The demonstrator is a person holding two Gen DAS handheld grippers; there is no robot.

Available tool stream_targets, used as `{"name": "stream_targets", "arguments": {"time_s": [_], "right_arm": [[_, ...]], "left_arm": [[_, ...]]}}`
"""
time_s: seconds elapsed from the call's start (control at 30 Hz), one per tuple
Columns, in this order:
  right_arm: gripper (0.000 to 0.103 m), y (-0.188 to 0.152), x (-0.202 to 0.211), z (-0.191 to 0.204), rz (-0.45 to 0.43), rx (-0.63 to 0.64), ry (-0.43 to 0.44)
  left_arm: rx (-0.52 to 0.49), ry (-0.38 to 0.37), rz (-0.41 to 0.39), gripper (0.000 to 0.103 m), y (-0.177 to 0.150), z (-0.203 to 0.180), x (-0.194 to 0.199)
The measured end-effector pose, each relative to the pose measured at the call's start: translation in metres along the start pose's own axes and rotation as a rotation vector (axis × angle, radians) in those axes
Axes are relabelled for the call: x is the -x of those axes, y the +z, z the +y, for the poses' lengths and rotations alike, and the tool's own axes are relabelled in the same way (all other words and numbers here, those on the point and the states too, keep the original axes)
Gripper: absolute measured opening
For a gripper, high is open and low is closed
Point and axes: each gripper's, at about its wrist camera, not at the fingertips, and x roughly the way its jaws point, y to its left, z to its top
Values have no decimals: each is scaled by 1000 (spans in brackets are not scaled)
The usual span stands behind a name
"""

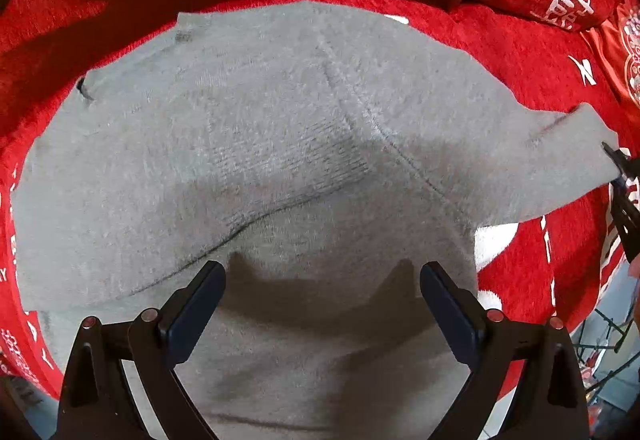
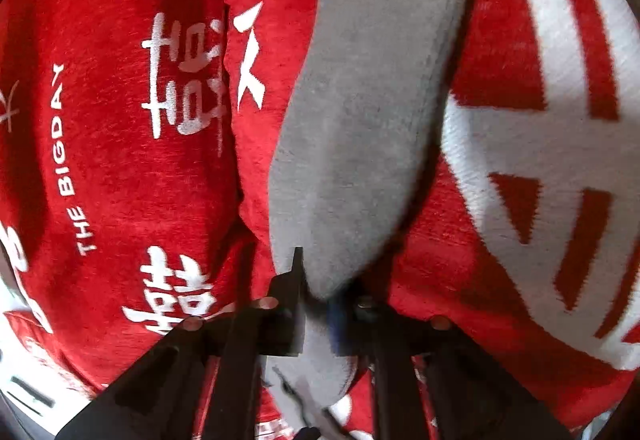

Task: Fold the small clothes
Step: 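Grasp the cuff of the other sleeve with the right tool and lift, then fold the held sleeve across the sweater body toward the left tool and release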

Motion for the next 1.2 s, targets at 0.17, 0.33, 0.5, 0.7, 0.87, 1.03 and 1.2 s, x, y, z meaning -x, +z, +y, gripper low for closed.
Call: {"name": "stream_targets", "arguments": {"time_s": [0.17,0.33,0.5,0.7,0.87,1.03,1.2], "right_arm": [[9,-12,0,32,39,95,94],[9,-40,-19,83,128,243,152],[9,-95,-54,144,250,437,182],[11,-194,-108,198,421,757,89],[12,-271,-163,189,575,887,-53],[13,-321,-215,152,682,945,-278],[34,-315,-217,121,691,833,-380]], "left_arm": [[13,22,-12,98,6,2,3],[28,50,-29,98,2,17,11],[55,61,-54,98,-1,42,16],[108,52,-68,98,-13,82,23],[206,73,-91,98,-24,133,29],[287,105,-94,98,-35,187,30],[365,94,-85,98,-40,220,22]]}}
